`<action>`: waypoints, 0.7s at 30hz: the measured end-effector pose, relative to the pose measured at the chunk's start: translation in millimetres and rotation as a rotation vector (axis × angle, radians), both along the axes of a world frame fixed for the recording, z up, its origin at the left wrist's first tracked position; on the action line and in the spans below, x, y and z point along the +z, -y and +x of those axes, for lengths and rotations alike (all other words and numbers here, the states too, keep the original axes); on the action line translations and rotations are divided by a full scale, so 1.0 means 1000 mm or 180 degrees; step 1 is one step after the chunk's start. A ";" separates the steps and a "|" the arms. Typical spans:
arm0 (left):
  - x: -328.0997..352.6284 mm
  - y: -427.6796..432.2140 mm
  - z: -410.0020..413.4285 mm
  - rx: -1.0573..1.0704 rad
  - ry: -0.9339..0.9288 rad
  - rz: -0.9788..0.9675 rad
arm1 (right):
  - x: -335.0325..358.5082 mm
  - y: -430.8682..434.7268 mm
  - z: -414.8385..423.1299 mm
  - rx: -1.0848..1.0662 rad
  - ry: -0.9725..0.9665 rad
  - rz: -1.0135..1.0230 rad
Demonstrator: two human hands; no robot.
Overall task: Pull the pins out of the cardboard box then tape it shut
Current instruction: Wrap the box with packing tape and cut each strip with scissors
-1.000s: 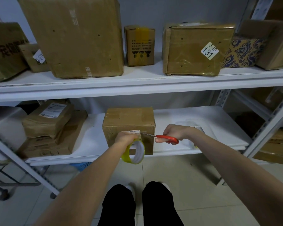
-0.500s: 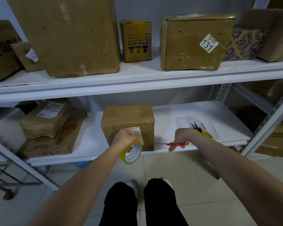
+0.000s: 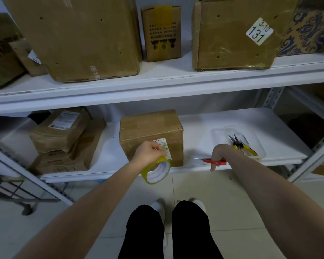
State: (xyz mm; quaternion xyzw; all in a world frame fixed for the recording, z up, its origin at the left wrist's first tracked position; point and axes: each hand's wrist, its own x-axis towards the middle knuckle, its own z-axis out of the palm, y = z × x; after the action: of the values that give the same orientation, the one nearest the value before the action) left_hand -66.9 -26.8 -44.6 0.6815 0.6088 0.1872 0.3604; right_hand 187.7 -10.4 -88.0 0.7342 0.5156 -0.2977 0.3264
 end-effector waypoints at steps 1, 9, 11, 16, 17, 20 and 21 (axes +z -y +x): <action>0.001 0.000 0.001 -0.0016 0.0005 0.0007 | -0.003 0.000 0.002 -0.0063 0.0037 -0.0039; 0.003 -0.002 0.017 -0.0133 -0.0032 0.0008 | -0.023 -0.007 -0.013 -0.1063 -0.0762 0.1972; 0.004 -0.002 0.018 -0.0155 -0.0034 0.0006 | -0.028 -0.013 -0.024 -0.1188 -0.0913 0.2159; 0.006 -0.010 0.008 0.0009 -0.0020 0.0083 | -0.039 -0.019 -0.045 -0.1323 -0.1635 0.2938; 0.006 -0.010 0.007 0.0025 -0.0030 0.0077 | -0.038 -0.019 -0.050 -0.1344 -0.1955 0.3414; 0.006 -0.011 0.006 0.0038 -0.0039 0.0058 | -0.013 -0.011 -0.068 -0.1008 -0.2610 0.4868; 0.006 -0.010 0.006 0.0039 -0.0029 0.0064 | -0.001 -0.008 -0.073 -0.0661 -0.2642 0.5193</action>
State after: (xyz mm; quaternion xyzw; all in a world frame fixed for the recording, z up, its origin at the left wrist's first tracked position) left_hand -61.2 -16.7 -38.2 0.6822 0.6127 0.1924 0.3496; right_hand 114.6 -1.9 -88.7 0.6138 0.5731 -0.1093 -0.5319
